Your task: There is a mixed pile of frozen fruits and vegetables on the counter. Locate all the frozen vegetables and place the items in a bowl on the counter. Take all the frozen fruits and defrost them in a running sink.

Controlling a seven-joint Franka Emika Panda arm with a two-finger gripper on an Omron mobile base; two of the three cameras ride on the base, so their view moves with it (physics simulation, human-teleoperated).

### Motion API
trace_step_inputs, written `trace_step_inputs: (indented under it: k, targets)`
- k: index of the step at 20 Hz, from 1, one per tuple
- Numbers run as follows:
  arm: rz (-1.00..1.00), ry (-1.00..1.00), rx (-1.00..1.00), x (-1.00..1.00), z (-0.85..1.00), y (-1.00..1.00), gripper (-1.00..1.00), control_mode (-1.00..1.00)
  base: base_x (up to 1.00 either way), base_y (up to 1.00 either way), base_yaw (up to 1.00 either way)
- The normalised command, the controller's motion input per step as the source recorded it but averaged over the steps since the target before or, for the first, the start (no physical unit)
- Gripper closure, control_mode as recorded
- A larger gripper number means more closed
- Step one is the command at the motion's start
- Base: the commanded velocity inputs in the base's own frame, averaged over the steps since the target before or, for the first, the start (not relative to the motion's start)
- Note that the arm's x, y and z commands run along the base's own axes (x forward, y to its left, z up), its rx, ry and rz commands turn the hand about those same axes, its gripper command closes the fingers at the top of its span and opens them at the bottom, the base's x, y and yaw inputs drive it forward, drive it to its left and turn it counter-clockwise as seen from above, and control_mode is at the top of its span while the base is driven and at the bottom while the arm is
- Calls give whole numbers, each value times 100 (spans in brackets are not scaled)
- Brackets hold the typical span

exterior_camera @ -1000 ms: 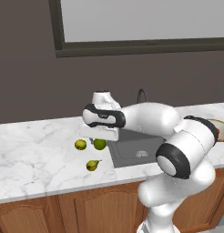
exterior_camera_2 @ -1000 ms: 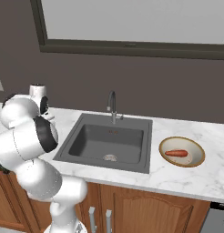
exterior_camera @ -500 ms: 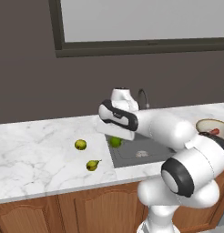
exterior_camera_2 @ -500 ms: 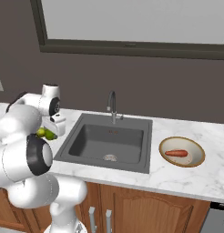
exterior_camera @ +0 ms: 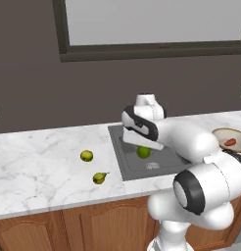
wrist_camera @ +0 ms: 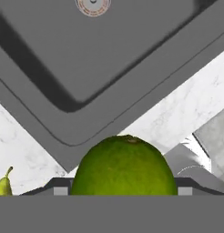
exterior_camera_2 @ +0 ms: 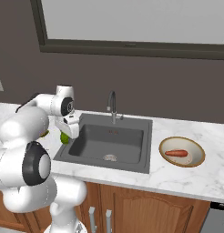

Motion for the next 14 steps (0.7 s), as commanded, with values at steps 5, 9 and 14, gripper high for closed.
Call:
trace_step_inputs:
  k: [5, 9, 14]
  targets:
    - [-13, 8, -12, -5, 6, -74, 100, -100, 0, 0, 0]
    - [-13, 6, -11, -9, 8, -73, 100, -100, 0, 0, 0]
    - [-12, 4, -11, -11, 9, -71, 100, -100, 0, 0, 0]
